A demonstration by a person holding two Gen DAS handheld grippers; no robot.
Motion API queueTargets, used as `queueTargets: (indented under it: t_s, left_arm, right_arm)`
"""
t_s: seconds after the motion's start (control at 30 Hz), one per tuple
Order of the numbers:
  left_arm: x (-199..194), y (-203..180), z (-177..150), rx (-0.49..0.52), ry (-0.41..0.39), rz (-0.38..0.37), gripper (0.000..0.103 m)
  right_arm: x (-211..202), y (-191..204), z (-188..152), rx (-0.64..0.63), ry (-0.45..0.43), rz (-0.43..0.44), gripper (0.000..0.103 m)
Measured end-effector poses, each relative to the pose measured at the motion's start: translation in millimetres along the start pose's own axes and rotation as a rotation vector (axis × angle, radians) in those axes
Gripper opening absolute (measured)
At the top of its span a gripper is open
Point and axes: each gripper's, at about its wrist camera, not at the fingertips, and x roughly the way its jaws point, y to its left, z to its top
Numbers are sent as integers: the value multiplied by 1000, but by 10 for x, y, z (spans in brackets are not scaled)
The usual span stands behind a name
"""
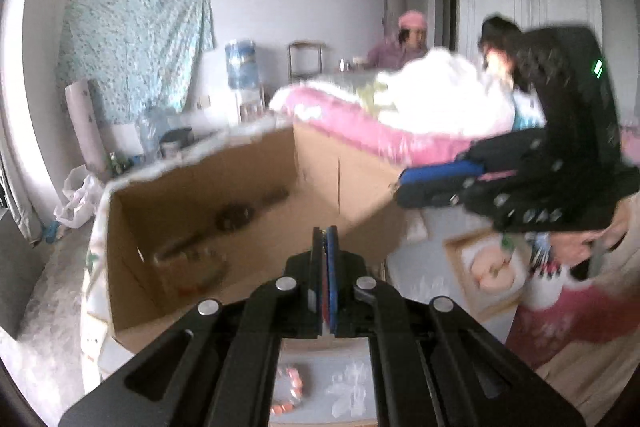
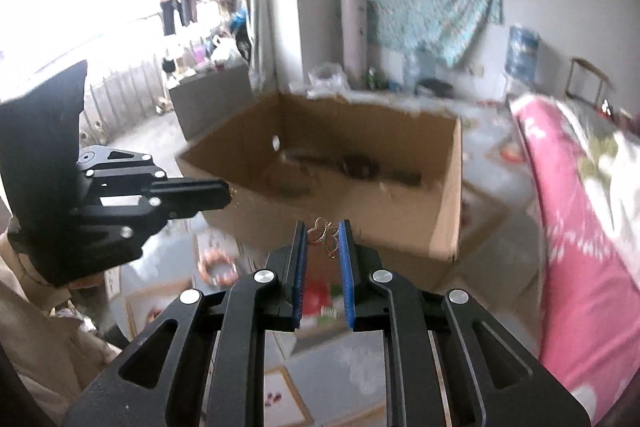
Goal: Organize jewelry
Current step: 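Open the right tool inside the box and withdraw it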
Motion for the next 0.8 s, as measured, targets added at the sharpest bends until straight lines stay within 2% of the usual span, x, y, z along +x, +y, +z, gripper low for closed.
queueTargets:
  t_s: [0.07, 0.13, 0.23, 0.33, 0.47, 0.6, 0.8]
  left_arm:
    - [-21, 98, 141, -29, -23, -13, 1]
    - [67, 213, 247, -69, -9, -28, 1]
    - [351, 408, 342, -142, 80, -36, 1]
    - [718, 618, 374, -268, 208, -92, 1]
    - [1084, 837, 379, -374, 310, -137, 1]
    - [1333, 932, 369, -441, 377, -144, 2]
    - [1473, 1003, 354, -517, 428, -166, 4]
  right_arm:
    - [48, -44, 118, -16, -14, 9, 14]
    - [166, -126, 244, -26, -7, 22, 14]
    - [427, -280, 404, -4, 42, 62, 14]
    - [708, -425, 532, 29, 109, 111, 14]
    - [1086, -578, 660, 61, 205, 136, 14]
    - [1298, -637, 722, 71, 265, 144, 14]
    - [1338, -750, 762, 110, 253, 144, 15]
